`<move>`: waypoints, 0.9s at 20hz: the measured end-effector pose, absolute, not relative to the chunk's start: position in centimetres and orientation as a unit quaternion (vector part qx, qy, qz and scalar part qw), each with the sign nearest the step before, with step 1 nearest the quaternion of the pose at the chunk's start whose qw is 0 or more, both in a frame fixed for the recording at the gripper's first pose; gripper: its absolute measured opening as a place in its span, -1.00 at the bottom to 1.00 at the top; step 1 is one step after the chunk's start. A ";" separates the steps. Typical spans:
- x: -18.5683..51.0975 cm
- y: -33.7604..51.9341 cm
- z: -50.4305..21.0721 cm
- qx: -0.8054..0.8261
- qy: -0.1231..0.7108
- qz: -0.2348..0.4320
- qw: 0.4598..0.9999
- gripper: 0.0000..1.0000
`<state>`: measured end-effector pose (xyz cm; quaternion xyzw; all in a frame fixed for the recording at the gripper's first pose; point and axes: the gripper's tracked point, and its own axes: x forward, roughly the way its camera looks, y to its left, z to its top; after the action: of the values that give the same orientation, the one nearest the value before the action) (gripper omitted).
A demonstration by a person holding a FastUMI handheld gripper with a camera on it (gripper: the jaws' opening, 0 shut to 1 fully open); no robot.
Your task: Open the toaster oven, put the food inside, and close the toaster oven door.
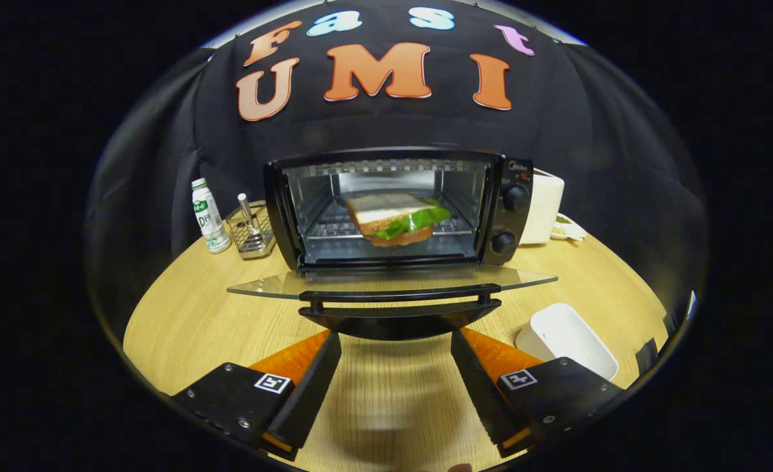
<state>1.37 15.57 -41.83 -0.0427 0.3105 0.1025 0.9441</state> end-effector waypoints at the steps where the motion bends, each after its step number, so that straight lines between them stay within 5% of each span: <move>1: 2.0 15.5 -41.2 -0.045 0.299 0.101 0.948 1.00; 18: 11.9 17.6 -36.4 -0.037 0.195 0.085 0.976 0.99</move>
<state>11.90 17.60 -36.40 -0.0367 0.1952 0.0854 0.9764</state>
